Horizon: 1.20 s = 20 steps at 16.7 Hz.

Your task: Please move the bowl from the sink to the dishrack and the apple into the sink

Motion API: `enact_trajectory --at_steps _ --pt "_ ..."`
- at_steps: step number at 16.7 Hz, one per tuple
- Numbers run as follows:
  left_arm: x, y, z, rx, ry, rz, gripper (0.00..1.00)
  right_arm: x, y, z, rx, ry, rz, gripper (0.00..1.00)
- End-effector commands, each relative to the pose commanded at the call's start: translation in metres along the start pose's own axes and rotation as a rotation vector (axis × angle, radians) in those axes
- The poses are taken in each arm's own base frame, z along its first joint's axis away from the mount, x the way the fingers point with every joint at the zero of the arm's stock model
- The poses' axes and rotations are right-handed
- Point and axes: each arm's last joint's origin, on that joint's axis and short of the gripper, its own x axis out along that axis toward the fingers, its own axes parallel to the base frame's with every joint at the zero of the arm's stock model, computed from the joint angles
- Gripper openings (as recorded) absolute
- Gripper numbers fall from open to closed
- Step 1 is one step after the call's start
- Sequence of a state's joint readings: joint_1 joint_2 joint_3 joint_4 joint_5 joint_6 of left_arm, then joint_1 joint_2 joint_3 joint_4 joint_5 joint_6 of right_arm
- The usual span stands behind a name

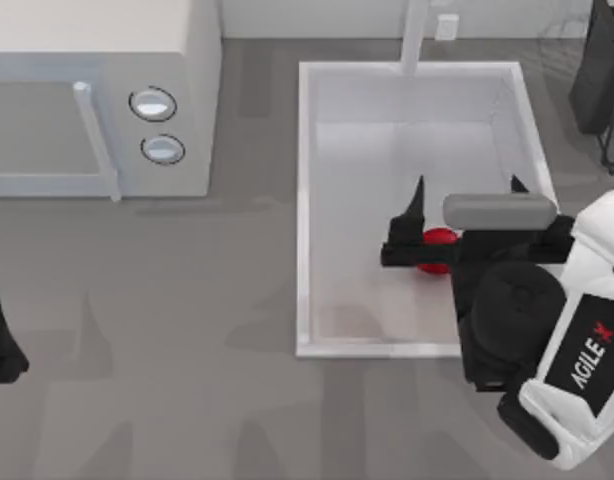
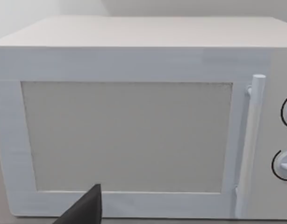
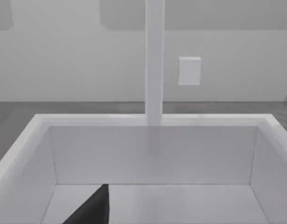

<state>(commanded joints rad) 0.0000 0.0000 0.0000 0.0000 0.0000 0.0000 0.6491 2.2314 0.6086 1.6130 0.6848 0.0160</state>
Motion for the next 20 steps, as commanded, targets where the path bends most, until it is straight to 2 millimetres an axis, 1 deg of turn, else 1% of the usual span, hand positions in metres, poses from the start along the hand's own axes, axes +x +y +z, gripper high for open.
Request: enact_trajectory --at_steps 4,6,7,9,12,15,18,20 --pt "0.000 0.000 0.000 0.000 0.000 0.000 1.00 0.000 0.000 0.000 0.001 -0.001 0.000 1.00" --pt "0.000 0.000 0.000 0.000 0.000 0.000 1.00 0.001 -0.007 0.004 -0.011 0.013 -0.002 1.00" --pt "0.000 0.000 0.000 0.000 0.000 0.000 1.00 0.002 -0.013 0.008 -0.021 0.027 -0.006 1.00" --pt "0.000 0.000 0.000 0.000 0.000 0.000 1.00 0.003 -0.033 0.020 -0.047 0.066 -0.018 1.00" --pt "0.000 0.000 0.000 0.000 0.000 0.000 1.00 -0.004 -0.073 0.044 -0.079 0.141 -0.045 1.00" --pt "0.000 0.000 0.000 0.000 0.000 0.000 1.00 -0.025 -0.116 0.074 -0.081 0.197 -0.075 1.00" --pt "0.000 0.000 0.000 0.000 0.000 0.000 1.00 -0.062 -0.152 0.098 -0.058 0.207 -0.093 1.00" --pt "0.000 0.000 0.000 0.000 0.000 0.000 1.00 -0.088 -0.168 0.107 -0.039 0.189 -0.093 1.00"
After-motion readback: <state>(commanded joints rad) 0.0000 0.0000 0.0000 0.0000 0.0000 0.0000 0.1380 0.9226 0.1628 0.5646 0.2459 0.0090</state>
